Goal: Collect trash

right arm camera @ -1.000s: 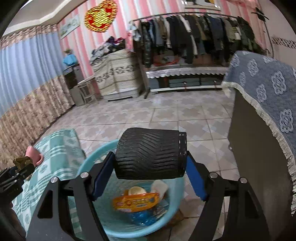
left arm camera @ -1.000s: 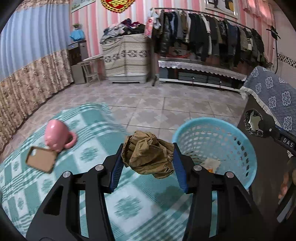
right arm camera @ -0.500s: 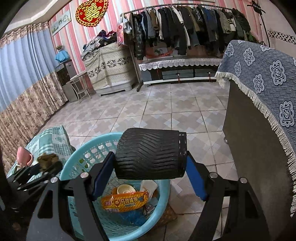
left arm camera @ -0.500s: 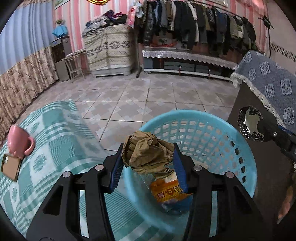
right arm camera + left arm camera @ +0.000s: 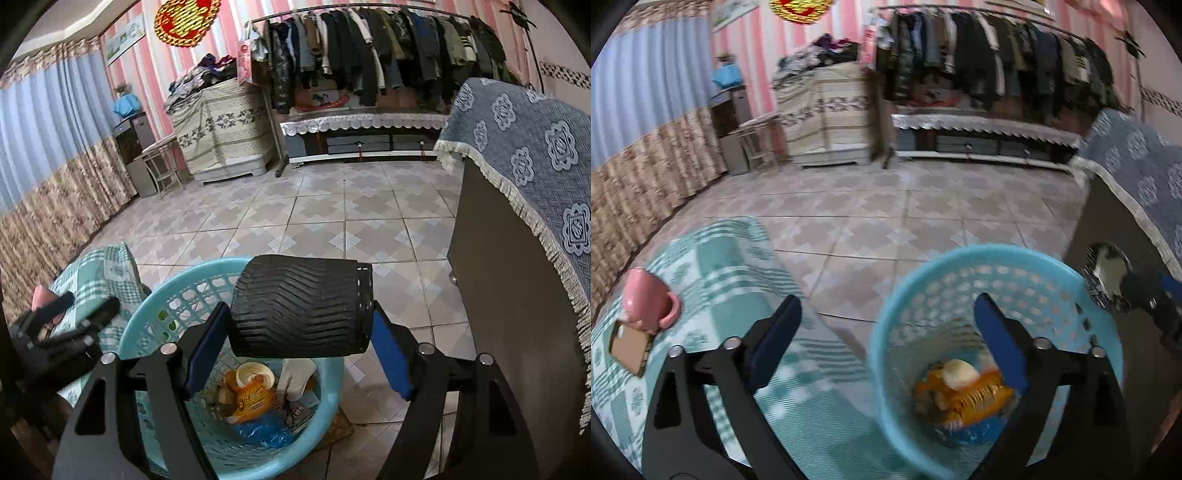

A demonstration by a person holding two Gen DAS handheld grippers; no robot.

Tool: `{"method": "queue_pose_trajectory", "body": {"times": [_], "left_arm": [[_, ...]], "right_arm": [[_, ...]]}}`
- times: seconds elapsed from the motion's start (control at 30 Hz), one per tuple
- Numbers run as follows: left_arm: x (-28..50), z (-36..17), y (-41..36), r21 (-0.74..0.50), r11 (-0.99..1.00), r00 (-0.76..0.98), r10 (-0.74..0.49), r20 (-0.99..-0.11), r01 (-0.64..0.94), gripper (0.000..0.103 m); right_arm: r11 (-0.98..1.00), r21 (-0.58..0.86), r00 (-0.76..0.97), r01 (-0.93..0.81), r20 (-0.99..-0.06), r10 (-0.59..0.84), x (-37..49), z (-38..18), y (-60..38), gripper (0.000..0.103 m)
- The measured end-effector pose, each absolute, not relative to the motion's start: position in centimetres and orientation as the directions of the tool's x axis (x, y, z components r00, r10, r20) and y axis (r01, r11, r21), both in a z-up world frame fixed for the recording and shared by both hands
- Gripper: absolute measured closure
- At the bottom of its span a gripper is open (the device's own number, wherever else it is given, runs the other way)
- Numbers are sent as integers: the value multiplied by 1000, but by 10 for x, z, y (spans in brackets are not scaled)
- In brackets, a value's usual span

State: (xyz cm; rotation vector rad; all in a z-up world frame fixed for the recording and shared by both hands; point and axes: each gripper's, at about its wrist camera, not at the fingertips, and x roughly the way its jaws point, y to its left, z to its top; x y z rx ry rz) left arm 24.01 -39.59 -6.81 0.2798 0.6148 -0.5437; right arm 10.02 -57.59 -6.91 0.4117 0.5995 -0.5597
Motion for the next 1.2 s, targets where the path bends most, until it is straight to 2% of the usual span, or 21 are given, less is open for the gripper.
{"method": "queue_pose_trajectory", "body": {"times": [0.23, 0.27, 0.3, 0.47, 0.6, 0.73, 0.97, 1.1, 1.2], "left_arm": [[260, -59, -362, 74, 876, 721, -341, -604, 476, 6], [260, -57, -358, 78, 880, 727, -334, -600, 468, 6], [258, -55, -352, 88, 885, 739, -322, -592, 456, 6], [250, -46, -328, 108, 901, 764, -288, -577, 420, 6], [234, -29, -299, 147, 919, 807, -235, -542, 366, 6], [207, 0, -255, 107, 945, 838, -217, -501, 309, 6], [146, 44, -176, 77, 971, 884, -172, -434, 226, 5], [113, 50, -135, 91, 979, 902, -132, -411, 185, 5], [92, 46, -108, 67, 986, 901, -111, -418, 153, 5]], "right_arm": [[837, 198, 726, 510, -621, -295, 119, -69, -553, 28], [843, 201, 732, 500, -618, -286, 121, -69, -551, 25], [847, 190, 732, 497, -616, -292, 123, -67, -547, 17], [852, 160, 721, 499, -622, -305, 128, -66, -540, 7], [856, 168, 731, 490, -614, -298, 130, -59, -533, 7], [885, 118, 767, 451, -559, -316, 120, -40, -506, 5], [939, 87, 851, 334, -457, -260, 89, -1, -437, 5], [961, 80, 891, 264, -401, -211, 68, 19, -394, 5], [975, 69, 901, 210, -401, -166, 52, 20, -361, 5]]}}
